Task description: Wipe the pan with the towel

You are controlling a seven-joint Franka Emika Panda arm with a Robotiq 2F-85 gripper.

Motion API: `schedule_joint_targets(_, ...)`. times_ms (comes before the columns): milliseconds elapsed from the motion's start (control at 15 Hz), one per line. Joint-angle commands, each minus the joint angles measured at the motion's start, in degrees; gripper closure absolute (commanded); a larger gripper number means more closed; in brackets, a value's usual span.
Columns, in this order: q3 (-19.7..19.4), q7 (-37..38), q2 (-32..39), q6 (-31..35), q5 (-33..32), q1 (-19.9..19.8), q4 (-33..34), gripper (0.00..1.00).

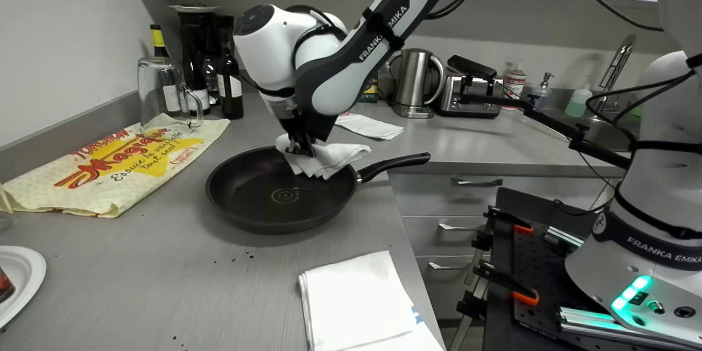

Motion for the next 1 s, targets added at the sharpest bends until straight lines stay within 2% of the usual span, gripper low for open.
schedule_joint_targets(0, -0.7, 3.1, 3.8, 0.3, -4.3, 2.0, 2.4, 0.96)
schedule_joint_targets(533, -1.3, 5.6, 7.2, -0.8, -7.7, 1.3, 6.0, 0.96)
schedule_joint_targets(933, -1.1, 5.9, 7.8, -1.1, -5.8, -0.1, 6.8, 0.96)
